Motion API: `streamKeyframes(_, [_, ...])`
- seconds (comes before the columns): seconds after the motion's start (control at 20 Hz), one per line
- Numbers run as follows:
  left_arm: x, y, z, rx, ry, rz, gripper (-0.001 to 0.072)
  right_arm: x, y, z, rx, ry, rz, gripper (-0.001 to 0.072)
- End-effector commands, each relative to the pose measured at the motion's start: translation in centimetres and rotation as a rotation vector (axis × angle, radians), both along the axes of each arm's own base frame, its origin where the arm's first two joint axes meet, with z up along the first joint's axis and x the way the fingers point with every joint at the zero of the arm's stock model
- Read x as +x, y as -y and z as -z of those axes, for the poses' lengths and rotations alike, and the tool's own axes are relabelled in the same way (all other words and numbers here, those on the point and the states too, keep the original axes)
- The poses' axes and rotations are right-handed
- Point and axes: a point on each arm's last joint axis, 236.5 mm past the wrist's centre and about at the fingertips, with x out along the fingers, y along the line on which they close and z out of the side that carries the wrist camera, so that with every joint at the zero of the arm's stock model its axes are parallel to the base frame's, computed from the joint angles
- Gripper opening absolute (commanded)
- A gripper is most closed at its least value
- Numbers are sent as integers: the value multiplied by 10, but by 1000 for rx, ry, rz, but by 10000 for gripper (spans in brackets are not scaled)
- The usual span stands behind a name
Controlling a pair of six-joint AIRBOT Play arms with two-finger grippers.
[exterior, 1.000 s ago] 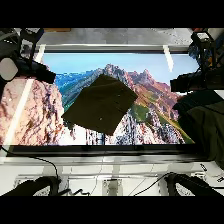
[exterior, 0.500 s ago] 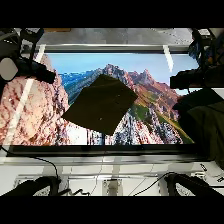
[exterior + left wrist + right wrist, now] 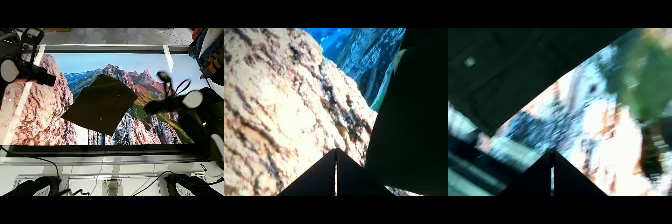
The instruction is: Fold the clothes and pants, and hang the long-sleeved shirts on hangers.
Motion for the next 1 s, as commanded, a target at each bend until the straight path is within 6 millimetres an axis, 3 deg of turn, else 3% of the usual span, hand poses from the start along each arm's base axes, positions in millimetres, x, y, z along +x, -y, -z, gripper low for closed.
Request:
streamKeyframes(0.0, [-11, -22, 52, -122, -84, -133, 8, -50, -46, 51, 204, -177, 4, 49])
streamKeyframes(0.05, [-19, -26, 78, -169, -135, -160, 8, -61, -54, 63, 219, -205, 10, 138])
streamKeyframes(0.15, [-31, -34, 122, -235, -212, -211, 20, -68, -69, 79, 243, -222, 46, 493])
streamKeyframes(0.2, [-34, -38, 140, -262, -232, -235, 104, -68, -76, 84, 259, -236, 77, 498])
streamKeyframes(0.25, [-37, -39, 153, -287, -247, -251, 251, -67, -84, 89, 273, -255, 105, 498])
streamKeyframes(0.3, [-39, -41, 165, -300, -264, -265, 311, -66, -92, 95, 293, -280, 133, 498])
streamKeyframes(0.55, [-35, -44, 210, -294, -352, -286, 347, -66, -118, 132, 396, -519, 271, 498])
streamKeyframes(0.6, [-32, -44, 217, -294, -359, -288, 373, -66, -123, 134, 397, -546, 257, 499])
streamKeyframes(0.95, [-29, -44, 255, -288, -426, -301, 375, -44, -150, 142, 410, -685, 247, 483])
